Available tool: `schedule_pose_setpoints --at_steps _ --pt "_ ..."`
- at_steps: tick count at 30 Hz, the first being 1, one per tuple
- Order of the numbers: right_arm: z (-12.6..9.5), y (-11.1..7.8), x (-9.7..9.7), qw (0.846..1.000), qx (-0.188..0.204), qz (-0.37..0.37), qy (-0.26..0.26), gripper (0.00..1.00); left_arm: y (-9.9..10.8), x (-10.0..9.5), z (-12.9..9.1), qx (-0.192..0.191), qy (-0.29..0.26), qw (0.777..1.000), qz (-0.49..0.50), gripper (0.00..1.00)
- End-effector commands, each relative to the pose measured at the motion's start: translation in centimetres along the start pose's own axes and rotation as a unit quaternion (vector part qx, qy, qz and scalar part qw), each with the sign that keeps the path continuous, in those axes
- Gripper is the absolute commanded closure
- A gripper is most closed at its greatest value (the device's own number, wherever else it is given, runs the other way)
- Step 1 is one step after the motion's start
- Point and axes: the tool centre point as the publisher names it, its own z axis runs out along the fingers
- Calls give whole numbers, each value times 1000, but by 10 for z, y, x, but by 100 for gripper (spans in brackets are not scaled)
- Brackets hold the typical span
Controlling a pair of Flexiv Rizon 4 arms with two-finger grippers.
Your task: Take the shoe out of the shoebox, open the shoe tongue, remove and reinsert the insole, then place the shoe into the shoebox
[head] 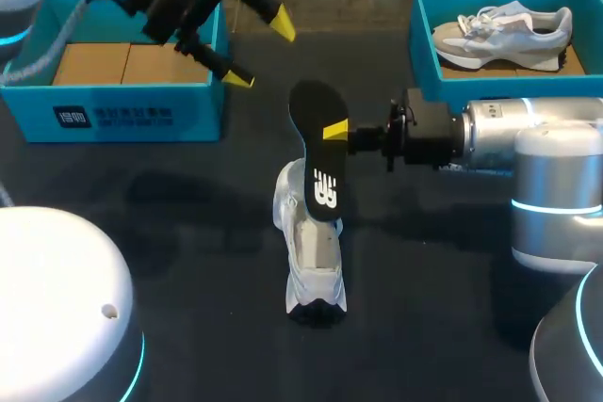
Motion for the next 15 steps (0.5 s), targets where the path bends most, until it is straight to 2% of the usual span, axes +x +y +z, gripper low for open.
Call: schedule_pose_setpoints --at_steps 1,2,3,4,5,6,8,11,15 --pt "2 0 0 1000 -1 0 -1 100 -2 -29 5 -45 184 982 -8 0" --pt "2 0 0 1000 -1 0 -1 100 1 -31 8 -50 198 979 -13 0" --pt "2 0 0 1000 -1 0 -1 100 4 -32 11 -40 210 977 -17 0" --pt "2 0 0 1000 -1 0 -1 100 9 -32 14 -58 235 970 -15 0" --pt "2 0 0 1000 -1 0 -1 100 13 -31 18 -55 249 967 -23 0" --pt "2 0 0 1000 -1 0 -1 100 17 -30 20 -39 259 965 -29 0" --pt "2 0 0 1000 -1 0 -1 100 24 -28 27 -40 291 955 -44 0" --pt "2 0 0 1000 -1 0 -1 100 32 -26 35 -21 328 943 -55 0" --pt "2 0 0 1000 -1 0 -1 100 41 -22 44 10 358 931 -76 0"
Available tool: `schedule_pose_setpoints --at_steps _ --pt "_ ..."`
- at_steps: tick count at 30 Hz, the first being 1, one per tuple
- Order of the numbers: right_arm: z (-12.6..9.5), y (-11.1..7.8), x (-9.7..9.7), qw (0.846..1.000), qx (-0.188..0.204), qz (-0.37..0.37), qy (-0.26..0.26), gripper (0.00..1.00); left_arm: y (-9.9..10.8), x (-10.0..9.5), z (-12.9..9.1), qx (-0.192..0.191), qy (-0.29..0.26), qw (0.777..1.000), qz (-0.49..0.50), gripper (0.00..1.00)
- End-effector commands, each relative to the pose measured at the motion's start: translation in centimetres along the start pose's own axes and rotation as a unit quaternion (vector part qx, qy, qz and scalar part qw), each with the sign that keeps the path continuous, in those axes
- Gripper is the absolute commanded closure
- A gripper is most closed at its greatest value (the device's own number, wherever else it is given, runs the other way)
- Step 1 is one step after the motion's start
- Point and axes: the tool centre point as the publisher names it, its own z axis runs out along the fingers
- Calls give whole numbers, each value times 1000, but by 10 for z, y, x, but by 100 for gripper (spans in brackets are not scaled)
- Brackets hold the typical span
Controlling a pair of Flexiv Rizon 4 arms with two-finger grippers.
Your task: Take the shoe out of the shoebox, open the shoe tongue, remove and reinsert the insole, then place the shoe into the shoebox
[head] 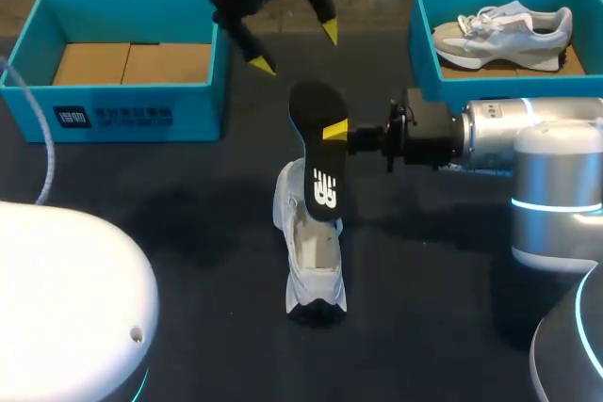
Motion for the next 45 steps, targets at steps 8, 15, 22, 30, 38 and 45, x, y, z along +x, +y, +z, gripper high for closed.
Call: schedule_pose_setpoints --at_steps 8,15,22,30,38,45 --pt "1 0 0 1000 -1 0 -1 100 15 -5 31 48 260 964 -23 0" --pt "1 0 0 1000 -1 0 -1 100 19 -2 41 44 287 956 -29 0" --pt "1 0 0 1000 -1 0 -1 100 16 -4 36 40 272 961 -24 0" --pt "1 0 0 1000 -1 0 -1 100 14 0 13 50 97 994 -4 0" --pt "1 0 0 1000 -1 0 -1 100 -5 27 5 46 -115 992 19 0" --pt "1 0 0 1000 -1 0 -1 100 -8 33 4 15 -172 985 -18 0"
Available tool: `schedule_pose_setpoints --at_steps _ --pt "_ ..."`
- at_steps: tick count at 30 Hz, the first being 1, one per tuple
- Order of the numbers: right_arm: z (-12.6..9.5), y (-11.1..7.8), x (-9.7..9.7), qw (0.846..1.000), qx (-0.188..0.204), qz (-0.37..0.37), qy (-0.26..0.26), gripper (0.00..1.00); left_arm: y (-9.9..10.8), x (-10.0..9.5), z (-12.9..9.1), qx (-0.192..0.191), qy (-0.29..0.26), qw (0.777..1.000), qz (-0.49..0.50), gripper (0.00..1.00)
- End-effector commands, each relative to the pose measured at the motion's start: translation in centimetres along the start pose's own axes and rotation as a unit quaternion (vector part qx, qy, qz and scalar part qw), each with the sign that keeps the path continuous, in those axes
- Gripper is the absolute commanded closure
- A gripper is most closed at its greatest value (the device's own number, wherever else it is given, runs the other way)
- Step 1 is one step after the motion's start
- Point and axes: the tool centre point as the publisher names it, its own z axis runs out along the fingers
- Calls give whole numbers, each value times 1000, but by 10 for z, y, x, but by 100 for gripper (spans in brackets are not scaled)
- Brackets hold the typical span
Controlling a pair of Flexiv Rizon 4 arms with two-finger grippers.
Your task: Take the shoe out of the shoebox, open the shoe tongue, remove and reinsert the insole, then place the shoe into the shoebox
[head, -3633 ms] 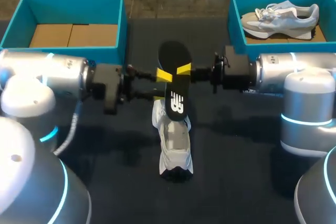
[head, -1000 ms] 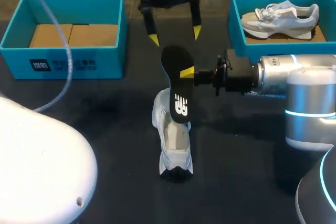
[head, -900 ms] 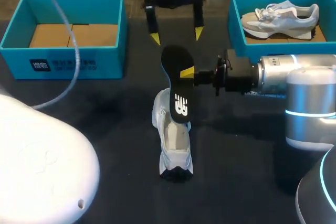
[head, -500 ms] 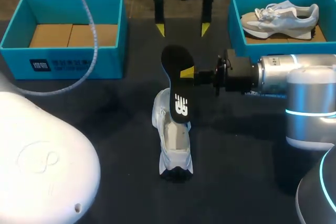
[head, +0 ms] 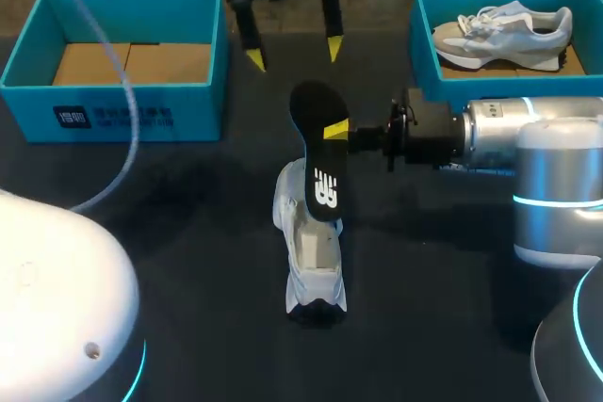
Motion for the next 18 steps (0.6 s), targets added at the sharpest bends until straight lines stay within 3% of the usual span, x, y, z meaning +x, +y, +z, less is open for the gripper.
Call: schedule_pose_setpoints --at_steps 1,9,16,17,18 --pt "2 0 -1 1000 -1 0 0 100 -8 16 4 -39 -303 952 -11 0" --pt "2 0 -1 1000 -1 0 0 100 -10 17 10 -43 -311 949 11 0" --pt "2 0 -1 1000 -1 0 0 100 3 34 27 -77 -419 905 11 0" --pt "2 0 -1 1000 -1 0 0 100 3 37 26 -36 -399 915 40 0" --pt "2 0 -1 1000 -1 0 0 100 3 37 26 -36 -399 915 40 0"
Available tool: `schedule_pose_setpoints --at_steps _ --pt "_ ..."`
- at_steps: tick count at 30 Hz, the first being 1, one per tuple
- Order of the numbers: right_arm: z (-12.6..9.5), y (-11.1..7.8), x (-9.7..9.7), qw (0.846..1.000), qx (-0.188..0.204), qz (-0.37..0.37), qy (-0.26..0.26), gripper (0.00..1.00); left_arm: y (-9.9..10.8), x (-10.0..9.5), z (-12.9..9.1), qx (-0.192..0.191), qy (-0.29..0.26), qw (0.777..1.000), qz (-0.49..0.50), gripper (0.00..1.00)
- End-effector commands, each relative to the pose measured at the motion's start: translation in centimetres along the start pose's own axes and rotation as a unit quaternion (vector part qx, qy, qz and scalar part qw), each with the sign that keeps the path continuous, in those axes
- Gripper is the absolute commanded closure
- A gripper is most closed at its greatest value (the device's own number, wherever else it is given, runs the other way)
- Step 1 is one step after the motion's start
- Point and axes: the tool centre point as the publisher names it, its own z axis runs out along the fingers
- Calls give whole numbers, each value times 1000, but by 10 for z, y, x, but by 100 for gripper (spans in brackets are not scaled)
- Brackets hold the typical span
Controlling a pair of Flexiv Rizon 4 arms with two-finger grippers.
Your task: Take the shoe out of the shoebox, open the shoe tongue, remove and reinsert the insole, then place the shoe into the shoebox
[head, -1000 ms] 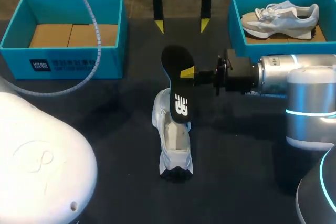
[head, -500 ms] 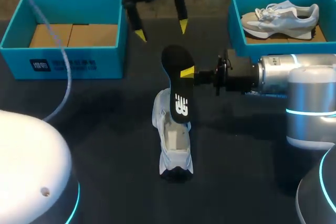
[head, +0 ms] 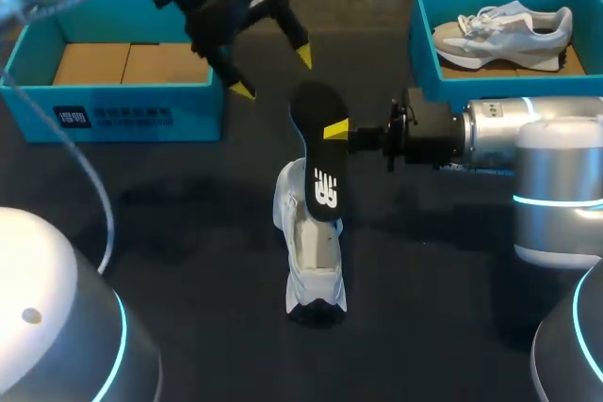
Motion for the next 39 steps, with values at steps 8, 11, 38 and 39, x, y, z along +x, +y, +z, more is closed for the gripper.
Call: schedule_pose_setpoints --at_steps 8,11,38,39 --pt "2 0 -1 1000 -1 0 0 100 -4 10 1 27 -227 973 28 0" --pt "2 0 -1 1000 -1 0 0 100 -1 19 18 23 -256 966 30 0" --pt "2 0 -1 1000 -1 0 0 100 26 27 85 -13 -375 927 6 0" --pt "2 0 -1 1000 -1 0 0 100 26 27 86 -15 -383 924 2 0"
